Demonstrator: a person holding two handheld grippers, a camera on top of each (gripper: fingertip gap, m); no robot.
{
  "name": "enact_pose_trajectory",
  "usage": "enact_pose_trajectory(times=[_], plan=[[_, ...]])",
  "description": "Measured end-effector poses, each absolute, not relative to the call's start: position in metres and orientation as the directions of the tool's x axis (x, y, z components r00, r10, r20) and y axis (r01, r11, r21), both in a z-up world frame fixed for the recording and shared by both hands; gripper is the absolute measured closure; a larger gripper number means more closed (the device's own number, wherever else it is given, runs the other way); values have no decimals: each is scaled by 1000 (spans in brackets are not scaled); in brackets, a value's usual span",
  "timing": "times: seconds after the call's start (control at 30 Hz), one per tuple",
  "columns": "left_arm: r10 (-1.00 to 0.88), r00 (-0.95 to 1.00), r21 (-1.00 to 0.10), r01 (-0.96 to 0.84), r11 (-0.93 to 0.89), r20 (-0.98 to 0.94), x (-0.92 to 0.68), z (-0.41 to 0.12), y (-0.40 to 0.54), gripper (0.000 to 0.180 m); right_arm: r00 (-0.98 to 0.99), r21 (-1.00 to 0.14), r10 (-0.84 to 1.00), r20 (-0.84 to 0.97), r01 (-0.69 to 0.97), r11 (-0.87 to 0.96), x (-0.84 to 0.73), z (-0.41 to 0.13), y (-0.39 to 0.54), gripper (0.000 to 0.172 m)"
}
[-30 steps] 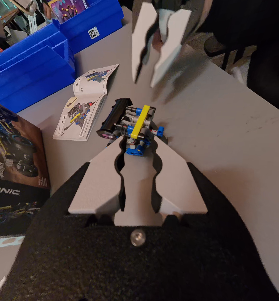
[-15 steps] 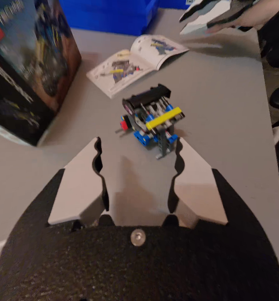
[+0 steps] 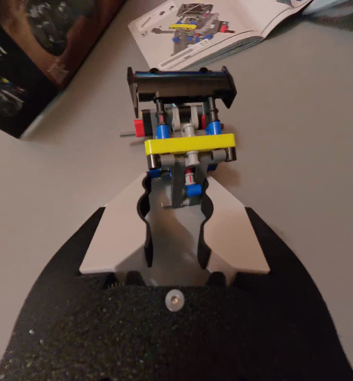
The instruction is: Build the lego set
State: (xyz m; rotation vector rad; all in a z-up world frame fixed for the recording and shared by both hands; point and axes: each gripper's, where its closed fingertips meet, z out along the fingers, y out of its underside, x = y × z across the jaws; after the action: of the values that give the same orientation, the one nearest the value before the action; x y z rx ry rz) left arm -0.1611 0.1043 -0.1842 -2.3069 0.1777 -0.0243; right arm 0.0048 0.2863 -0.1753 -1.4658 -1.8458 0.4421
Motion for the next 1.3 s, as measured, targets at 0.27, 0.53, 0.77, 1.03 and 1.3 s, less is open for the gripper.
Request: enact_pose_trajectory(times=[0.27,0.53,0.77,1.03,1.3], plan=[[11,990,-700,-94,-707,-144,-210,-171,86,110,-142,-696,962,233,666,267,7,-168,263,172],[-518,795,-794,-521,-313,-317,-35,-79,134,124,-142,-680,951,275,670,297,26,-164,247,172],[-834,389,-584,-805,-101,-392,23,-140,217,150,-53,-615,871,488,687,387,48,-159,244,172],[-905,308,-608,-791,-72,-294,57,-159,226,180,-19,-615,847,531,679,400,59,-156,229,172],[-881,380,-667,-738,-105,-281,46,-153,220,180,76,-681,869,489,656,326,83,-152,237,162]])
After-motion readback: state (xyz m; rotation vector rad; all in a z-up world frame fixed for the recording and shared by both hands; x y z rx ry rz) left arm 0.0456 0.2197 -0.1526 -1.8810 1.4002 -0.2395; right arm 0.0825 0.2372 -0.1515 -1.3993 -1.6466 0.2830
